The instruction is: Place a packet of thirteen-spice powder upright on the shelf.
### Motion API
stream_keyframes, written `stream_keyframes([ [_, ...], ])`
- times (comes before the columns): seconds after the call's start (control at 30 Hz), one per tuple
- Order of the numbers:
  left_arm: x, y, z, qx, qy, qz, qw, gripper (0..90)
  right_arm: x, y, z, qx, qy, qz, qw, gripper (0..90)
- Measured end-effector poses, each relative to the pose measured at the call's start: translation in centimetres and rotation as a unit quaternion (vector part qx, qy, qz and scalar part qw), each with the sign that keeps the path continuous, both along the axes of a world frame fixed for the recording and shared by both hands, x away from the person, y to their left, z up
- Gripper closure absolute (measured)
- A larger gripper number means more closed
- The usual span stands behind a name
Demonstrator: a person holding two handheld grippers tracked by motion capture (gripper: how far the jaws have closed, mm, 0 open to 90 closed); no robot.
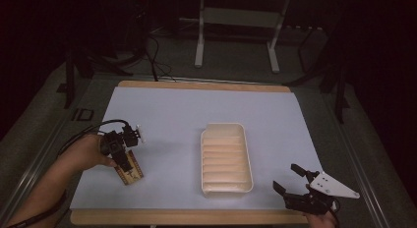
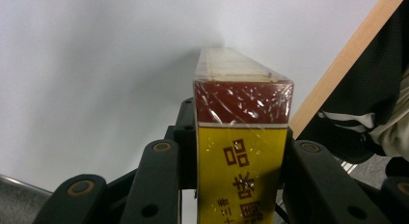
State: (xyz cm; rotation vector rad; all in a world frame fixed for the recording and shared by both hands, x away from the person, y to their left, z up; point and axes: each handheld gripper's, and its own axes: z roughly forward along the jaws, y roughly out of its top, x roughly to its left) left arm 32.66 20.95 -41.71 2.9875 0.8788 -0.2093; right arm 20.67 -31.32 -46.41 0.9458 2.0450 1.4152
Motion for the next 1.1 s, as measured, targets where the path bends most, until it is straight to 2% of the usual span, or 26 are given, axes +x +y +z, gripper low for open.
stream_keyframes([
  [0.17,0.4,-0.8,0.5,-0.012,-0.006,-0.027,0.9995,68.3,0.0,0.0,0.0,-0.005,-0.005,-0.002,1.0000,13.9],
  [0.23,0.5,-1.1,0.9,-0.022,-0.006,-0.034,0.9992,68.3,-0.1,0.1,0.0,-0.006,-0.006,-0.003,1.0000,13.9],
  [0.4,1.1,-2.1,1.7,-0.030,-0.009,-0.050,0.9982,68.3,0.0,0.1,0.0,-0.009,-0.008,-0.004,0.9999,14.0],
  [0.6,1.7,-3.2,2.4,-0.032,-0.009,-0.069,0.9971,68.3,-0.1,0.1,0.0,-0.011,-0.009,-0.002,0.9999,14.0],
  [0.83,2.7,-4.9,3.0,-0.035,-0.024,-0.080,0.9959,68.3,-0.1,0.1,0.0,-0.012,-0.011,-0.002,0.9999,14.0],
  [1.1,3.8,-6.8,4.0,-0.029,-0.030,-0.094,0.9947,68.3,-0.1,0.2,0.0,-0.013,-0.010,-0.001,0.9999,14.0],
])
